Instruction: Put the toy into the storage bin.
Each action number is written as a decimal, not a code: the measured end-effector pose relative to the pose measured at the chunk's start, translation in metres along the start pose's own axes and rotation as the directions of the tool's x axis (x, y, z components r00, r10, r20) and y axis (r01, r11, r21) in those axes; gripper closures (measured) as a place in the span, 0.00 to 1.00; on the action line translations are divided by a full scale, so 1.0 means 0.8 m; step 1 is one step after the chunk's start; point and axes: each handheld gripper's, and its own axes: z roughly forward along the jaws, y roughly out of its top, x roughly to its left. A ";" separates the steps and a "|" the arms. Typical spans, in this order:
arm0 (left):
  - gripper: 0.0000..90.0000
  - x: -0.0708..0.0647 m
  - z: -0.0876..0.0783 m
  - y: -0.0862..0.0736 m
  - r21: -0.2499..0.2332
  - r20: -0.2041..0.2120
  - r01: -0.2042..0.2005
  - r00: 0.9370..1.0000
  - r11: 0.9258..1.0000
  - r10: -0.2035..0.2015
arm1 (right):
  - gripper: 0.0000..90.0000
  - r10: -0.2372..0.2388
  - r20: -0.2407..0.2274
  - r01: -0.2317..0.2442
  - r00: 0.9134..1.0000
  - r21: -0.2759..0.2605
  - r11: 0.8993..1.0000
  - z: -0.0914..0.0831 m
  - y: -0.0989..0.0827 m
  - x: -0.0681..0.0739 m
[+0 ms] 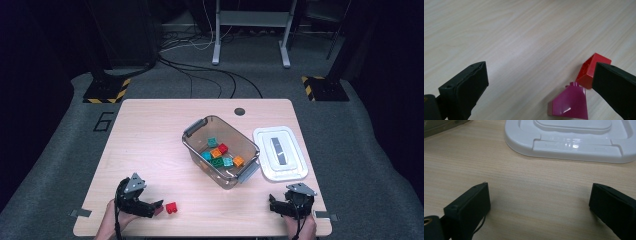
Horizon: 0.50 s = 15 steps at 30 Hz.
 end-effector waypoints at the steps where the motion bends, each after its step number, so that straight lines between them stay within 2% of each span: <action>1: 0.00 -0.002 0.001 -0.003 -0.002 0.004 0.005 1.000 1.000 -0.005 | 0.03 0.000 0.000 0.000 1.000 0.000 1.000 0.000 0.000 0.000; 8: 0.02 -0.008 0.007 -0.018 0.021 0.017 0.008 1.000 1.000 -0.009 | 0.03 0.000 -0.001 0.000 1.000 0.000 1.000 0.000 0.000 0.000; 10: 0.03 -0.010 0.009 -0.023 0.030 0.024 0.023 0.999 0.999 -0.023 | 0.03 0.000 0.000 0.000 1.000 0.001 1.000 0.000 0.000 0.000; 12: 0.03 -0.012 0.010 -0.026 0.051 0.017 0.008 1.000 0.999 -0.008 | 0.03 0.000 0.000 0.000 1.000 0.000 1.000 0.000 0.000 0.000; 14: 0.04 -0.013 0.012 -0.029 0.046 0.020 0.022 1.000 0.999 -0.023 | 0.03 0.000 0.000 0.000 1.000 0.000 1.000 0.000 0.000 0.000; 15: 0.05 -0.013 0.012 -0.030 0.055 0.015 0.013 1.000 0.998 -0.014 | 0.03 0.000 0.000 0.000 1.000 0.001 1.000 0.000 0.000 0.000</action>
